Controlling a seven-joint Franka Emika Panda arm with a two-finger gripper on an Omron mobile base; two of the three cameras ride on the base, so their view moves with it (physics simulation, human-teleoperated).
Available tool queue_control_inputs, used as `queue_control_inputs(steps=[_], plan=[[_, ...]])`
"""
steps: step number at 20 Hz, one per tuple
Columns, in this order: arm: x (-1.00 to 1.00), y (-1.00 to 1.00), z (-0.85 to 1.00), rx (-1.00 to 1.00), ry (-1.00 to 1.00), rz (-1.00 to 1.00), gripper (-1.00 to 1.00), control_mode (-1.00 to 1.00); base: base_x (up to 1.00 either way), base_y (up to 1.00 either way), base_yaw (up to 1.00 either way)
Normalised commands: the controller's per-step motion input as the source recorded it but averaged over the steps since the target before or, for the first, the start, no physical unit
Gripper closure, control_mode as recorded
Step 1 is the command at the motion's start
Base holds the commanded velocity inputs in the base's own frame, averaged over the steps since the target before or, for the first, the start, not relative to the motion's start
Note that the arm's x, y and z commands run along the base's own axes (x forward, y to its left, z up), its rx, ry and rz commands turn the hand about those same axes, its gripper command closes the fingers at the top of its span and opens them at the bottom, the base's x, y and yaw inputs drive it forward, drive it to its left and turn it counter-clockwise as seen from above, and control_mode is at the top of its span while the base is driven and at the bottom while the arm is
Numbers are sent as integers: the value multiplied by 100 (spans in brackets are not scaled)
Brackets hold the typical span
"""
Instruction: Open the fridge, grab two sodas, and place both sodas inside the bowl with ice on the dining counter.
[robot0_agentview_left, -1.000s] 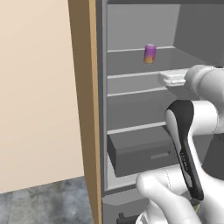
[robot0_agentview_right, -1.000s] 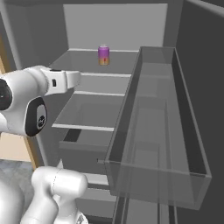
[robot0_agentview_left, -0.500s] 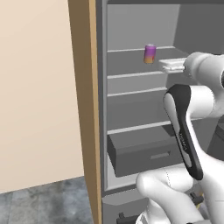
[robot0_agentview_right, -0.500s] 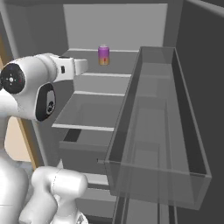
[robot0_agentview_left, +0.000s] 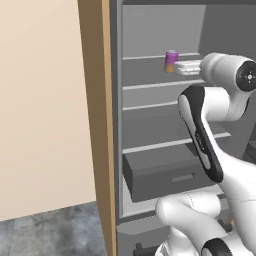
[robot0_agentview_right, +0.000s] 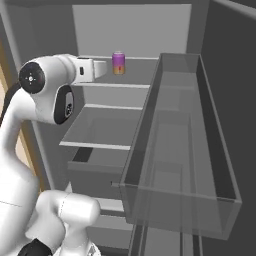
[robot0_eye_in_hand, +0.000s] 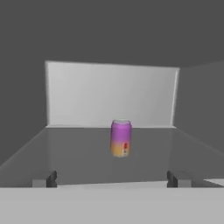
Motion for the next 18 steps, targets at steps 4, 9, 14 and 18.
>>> queue_control_inputs(steps=[4,9,14,18], plan=[[57,-19,0,0,0,0,-100,-100,0,0,0],[52,-19,0,0,0,0,-100,-100,0,0,0],[50,-3,-2,0,1,0,-100,-100,0,0,0],[49,0,-9,0,3,0,-100,-100,0,0,0]])
